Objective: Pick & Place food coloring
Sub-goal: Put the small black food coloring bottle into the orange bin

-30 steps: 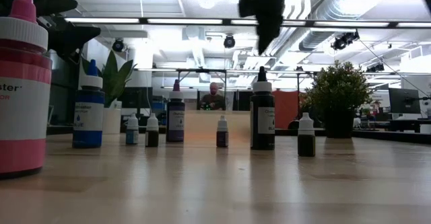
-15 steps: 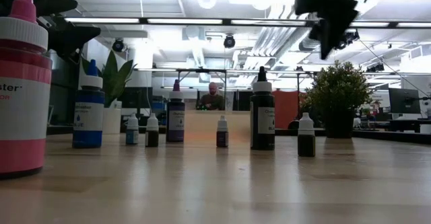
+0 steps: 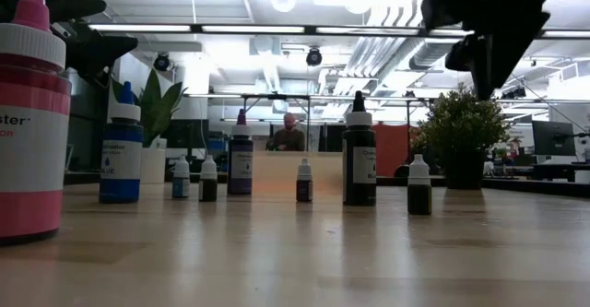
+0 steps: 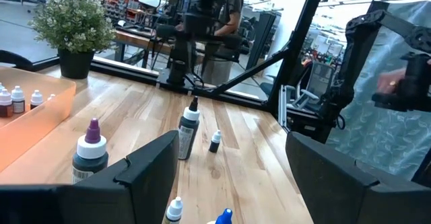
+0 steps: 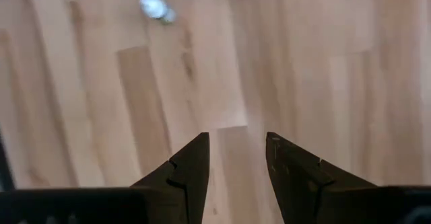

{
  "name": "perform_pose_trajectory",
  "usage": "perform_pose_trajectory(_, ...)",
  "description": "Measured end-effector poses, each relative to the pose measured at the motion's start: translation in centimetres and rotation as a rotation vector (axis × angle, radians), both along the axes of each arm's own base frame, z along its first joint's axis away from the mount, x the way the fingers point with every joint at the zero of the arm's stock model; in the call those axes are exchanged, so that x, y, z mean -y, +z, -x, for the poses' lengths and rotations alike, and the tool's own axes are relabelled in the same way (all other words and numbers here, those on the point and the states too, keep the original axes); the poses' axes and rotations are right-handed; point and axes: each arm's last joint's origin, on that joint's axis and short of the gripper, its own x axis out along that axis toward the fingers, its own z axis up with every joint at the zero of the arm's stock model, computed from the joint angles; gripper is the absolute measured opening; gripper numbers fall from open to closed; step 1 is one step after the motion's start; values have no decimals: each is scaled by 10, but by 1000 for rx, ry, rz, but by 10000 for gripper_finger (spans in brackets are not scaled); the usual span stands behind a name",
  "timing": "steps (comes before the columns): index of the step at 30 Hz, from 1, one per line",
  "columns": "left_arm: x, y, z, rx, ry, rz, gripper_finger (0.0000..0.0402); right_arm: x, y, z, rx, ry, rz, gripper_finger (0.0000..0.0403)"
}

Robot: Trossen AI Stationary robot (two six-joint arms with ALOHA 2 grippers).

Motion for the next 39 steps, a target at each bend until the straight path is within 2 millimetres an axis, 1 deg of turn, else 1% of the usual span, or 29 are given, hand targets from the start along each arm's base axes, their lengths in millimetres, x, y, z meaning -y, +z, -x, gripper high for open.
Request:
perform_pose_trajectory(5,0,0,0,0,0,0,271,-14,8,-20,-4,62,-13,136)
perform_pose_trajectory(8,0,0,0,0,0,0,271,-24,12,-35,-15,135,9,136)
perform_pose_trajectory(11,0,0,0,0,0,0,271,-36,13,-50,-16,249,53,136)
perform_pose_trajectory(13,0,0,0,0,0,0,271,-44,11,-60,-16,306,71,136)
perform_pose_trajectory(15,0,0,0,0,0,0,271,-52,7,-70,-22,322,81,136)
perform_pose_trajectory(18,0,0,0,0,0,0,271,-61,-2,-81,-27,318,76,140)
perform_pose_trajectory(20,0,0,0,0,0,0,271,-66,-9,-88,-21,301,70,151)
perform_pose_trajectory(24,0,0,0,0,0,0,271,-72,-22,-97,-23,268,59,183)
perform_pose_trajectory(30,0,0,0,0,0,0,271,-74,-37,-106,-43,219,62,225)
perform_pose_trajectory(33,0,0,0,0,0,0,271,-74,-44,-109,-52,214,83,233)
perform_pose_trajectory(39,0,0,0,0,0,0,271,-74,-61,-110,-37,171,83,232)
